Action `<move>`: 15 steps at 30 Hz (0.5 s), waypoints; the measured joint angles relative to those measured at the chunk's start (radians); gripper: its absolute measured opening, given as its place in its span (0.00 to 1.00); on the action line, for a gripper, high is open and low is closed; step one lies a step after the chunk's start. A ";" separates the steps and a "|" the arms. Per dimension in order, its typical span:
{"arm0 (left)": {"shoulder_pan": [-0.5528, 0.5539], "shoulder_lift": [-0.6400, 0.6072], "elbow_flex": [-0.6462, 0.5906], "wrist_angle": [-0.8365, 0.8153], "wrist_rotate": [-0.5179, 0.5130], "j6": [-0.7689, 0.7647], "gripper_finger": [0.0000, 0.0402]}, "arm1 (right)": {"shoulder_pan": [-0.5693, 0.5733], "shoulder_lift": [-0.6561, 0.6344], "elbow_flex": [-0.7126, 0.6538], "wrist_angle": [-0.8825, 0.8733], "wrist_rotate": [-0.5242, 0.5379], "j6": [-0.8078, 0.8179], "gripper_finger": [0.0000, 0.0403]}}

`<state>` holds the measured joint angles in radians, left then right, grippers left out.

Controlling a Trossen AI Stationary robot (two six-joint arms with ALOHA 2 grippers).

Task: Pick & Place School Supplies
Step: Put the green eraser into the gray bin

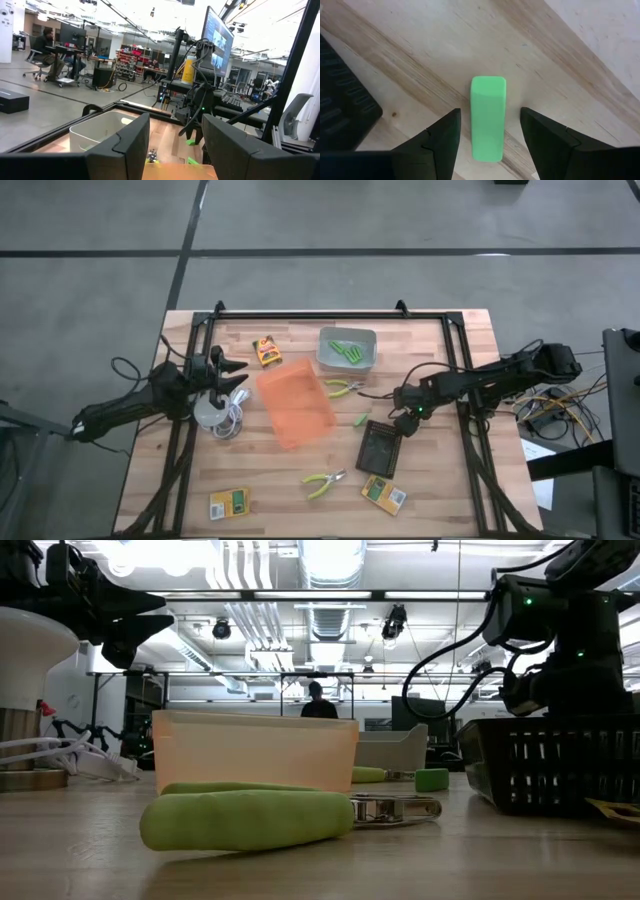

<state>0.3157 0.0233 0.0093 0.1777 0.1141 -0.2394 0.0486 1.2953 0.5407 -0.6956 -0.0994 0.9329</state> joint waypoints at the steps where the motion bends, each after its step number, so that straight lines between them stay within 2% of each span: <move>1: 0.000 0.000 0.000 0.000 0.000 0.000 0.47 | 0.000 0.000 0.000 0.000 0.000 0.000 0.50; 15: 0.000 0.000 0.000 0.000 0.000 0.000 0.47 | 0.000 0.000 -0.002 -0.020 0.037 -0.017 0.50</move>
<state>0.3156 0.0235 0.0090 0.1779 0.1143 -0.2394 0.0486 1.2953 0.5385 -0.7153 -0.0625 0.9159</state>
